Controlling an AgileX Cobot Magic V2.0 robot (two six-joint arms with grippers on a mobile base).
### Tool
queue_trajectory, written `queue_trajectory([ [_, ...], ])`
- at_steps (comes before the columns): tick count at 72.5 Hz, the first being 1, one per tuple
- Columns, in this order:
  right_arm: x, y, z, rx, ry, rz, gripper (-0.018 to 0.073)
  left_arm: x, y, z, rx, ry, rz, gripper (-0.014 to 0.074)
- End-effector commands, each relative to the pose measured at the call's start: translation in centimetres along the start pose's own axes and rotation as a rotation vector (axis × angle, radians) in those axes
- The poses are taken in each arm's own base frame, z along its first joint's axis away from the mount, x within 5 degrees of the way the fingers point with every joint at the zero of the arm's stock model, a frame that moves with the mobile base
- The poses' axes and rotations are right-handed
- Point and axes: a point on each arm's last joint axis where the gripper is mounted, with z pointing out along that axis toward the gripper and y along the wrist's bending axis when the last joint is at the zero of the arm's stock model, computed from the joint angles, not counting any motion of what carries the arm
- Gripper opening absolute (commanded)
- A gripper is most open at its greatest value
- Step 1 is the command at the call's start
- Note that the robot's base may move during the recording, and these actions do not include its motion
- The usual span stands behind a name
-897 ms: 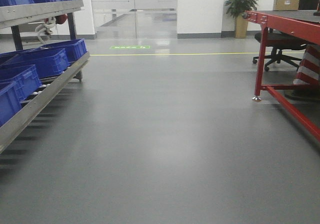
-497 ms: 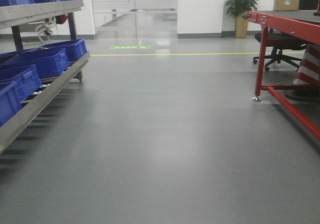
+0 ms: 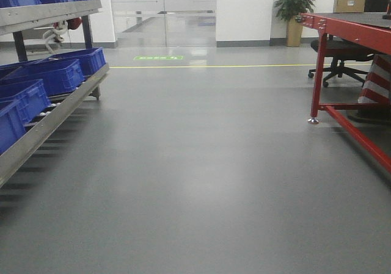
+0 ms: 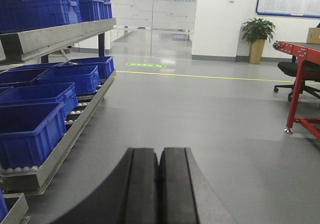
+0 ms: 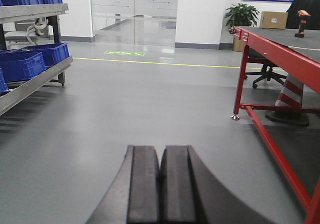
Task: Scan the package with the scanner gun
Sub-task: 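Drive the base forward and turn toward the red-framed felt table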
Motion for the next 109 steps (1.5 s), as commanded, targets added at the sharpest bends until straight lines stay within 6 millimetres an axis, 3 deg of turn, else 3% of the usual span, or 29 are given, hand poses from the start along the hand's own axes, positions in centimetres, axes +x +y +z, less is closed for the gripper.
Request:
queue_trajectory([
  [1,-0.19,-0.07,-0.03,0.012,-0.023,-0.002,-0.0168,-0.22,0.02,-0.04,-0.003,-0.021,-0.004,-0.0094],
  [109,-0.19,-0.09,-0.03,0.016,-0.023,-0.002,-0.0168,-0.22,-0.09,-0.04,0.015,-0.02,-0.005,-0.0094],
])
